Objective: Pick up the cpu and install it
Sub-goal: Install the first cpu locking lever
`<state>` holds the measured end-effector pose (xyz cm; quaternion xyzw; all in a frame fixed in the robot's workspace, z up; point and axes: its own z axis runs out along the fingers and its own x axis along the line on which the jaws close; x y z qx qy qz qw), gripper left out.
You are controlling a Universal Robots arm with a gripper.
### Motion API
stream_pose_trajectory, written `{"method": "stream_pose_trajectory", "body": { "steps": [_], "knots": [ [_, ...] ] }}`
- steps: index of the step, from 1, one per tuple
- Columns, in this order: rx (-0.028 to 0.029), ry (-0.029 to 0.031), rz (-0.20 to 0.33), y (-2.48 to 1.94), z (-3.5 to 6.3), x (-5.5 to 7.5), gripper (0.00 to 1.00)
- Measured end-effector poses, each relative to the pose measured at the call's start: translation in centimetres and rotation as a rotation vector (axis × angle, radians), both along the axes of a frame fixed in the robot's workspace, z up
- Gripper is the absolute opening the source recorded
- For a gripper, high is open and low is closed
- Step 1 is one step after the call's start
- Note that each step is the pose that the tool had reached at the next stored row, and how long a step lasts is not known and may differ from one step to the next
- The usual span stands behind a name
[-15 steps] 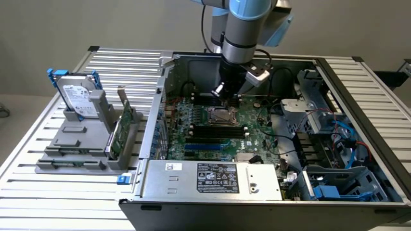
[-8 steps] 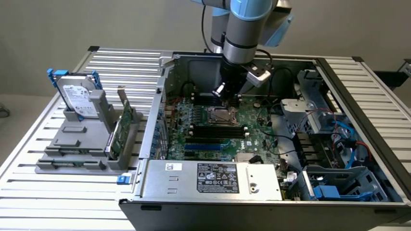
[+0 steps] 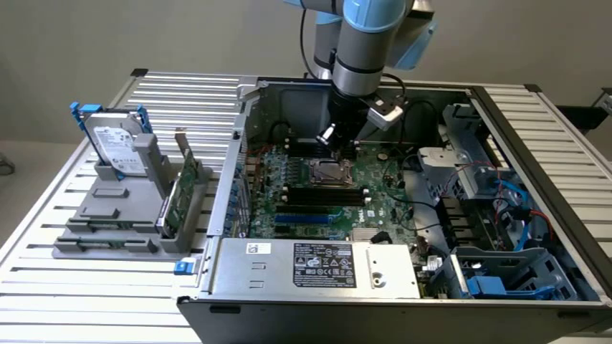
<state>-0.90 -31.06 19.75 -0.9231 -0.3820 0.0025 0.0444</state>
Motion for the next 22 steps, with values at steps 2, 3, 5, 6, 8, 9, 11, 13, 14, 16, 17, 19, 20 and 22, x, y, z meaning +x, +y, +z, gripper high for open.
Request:
{"method": "stream_pose_trajectory", "body": {
  "steps": [2, 3, 5, 6, 8, 9, 11, 13, 14, 16, 17, 19, 20, 22],
  "knots": [
    [0.0055, -0.0001, 0.0, 0.01, -0.06, 0.0, 0.11],
    [0.0078, 0.0, 0.0, 0.0, -0.08, 0.0, 0.11],
    [0.0134, 0.0002, 0.0, -0.02, -0.11, 0.0, 0.11],
    [0.0171, 0.0002, 0.0, -0.02, -0.11, 0.0, 0.11],
    [0.0277, 0.0009, 0.0, -0.06, -0.07, 0.0, 0.11],
    [0.033, 0.0003, 0.0, -0.03, -0.03, 0.0, 0.11],
    [0.041, -0.0009, 0.0, 0.04, 0.2, 0.0, 0.11],
    [0.0408, -0.0003, 0.0, 0.01, 0.49, 0.0, 0.11],
    [0.0409, -0.0002, 0.0, 0.01, 0.57, 0.0, 0.11],
    [0.041, 0.0006, 0.0, 0.0, 0.95, 0.0, 0.11],
    [0.041, 0.0011, 0.0, 0.0, 1.26, 0.0, 0.11],
    [0.0412, 0.0018, 0.0, 0.0, 1.95, -0.1, 0.11],
    [0.041, 0.0026, 0.0, -0.02, 2.23, -0.1, 0.11],
    [0.0412, 0.0047, 0.0, -0.08, 2.58, -0.2, 0.11]
  ]
}}
